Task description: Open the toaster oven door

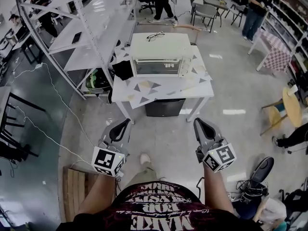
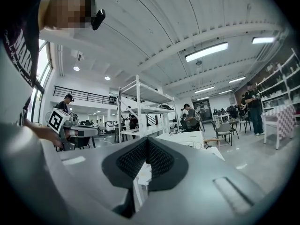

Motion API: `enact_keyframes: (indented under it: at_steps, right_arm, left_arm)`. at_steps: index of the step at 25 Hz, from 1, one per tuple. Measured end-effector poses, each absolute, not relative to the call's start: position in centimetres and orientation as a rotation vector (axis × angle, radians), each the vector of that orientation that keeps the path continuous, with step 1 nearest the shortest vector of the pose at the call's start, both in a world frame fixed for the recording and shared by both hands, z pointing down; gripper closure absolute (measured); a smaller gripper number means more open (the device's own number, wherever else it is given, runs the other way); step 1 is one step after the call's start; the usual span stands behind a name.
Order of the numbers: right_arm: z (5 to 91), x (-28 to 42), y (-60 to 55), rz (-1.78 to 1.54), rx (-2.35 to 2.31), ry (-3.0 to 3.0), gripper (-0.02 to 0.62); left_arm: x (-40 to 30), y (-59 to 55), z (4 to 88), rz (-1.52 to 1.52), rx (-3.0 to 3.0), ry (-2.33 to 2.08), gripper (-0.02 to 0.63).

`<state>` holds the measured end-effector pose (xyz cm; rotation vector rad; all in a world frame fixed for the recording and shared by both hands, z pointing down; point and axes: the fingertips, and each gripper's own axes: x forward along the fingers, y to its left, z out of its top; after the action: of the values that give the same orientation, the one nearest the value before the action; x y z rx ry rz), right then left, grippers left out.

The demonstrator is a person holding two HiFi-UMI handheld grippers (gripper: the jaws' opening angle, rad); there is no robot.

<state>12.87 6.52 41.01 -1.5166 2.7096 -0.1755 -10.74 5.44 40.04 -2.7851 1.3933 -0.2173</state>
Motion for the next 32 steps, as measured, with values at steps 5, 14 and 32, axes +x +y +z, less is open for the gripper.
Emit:
enact_keyframes:
  at_steps: [5,14,32]
  right_arm:
    - [41.6,12.3,4.0,-0.201,-1.515,2.717,0.569]
    - [42.5,11.1,-0.3,-0.231,-1.514,2.731,0.569]
    - [40.8,7.5,-6.2,-0.207,-1.529,2.780,0.569]
  left_arm:
    - [-11.4,3.1,40.9,-0.231,-2.802,1.405,0.604]
    - [-12.2,-1.1,41.6,-0.253,-2.820,1.393,0.604]
    - [-13.3,-7.4,41.4,-0.167,-2.887,1.318,0.604]
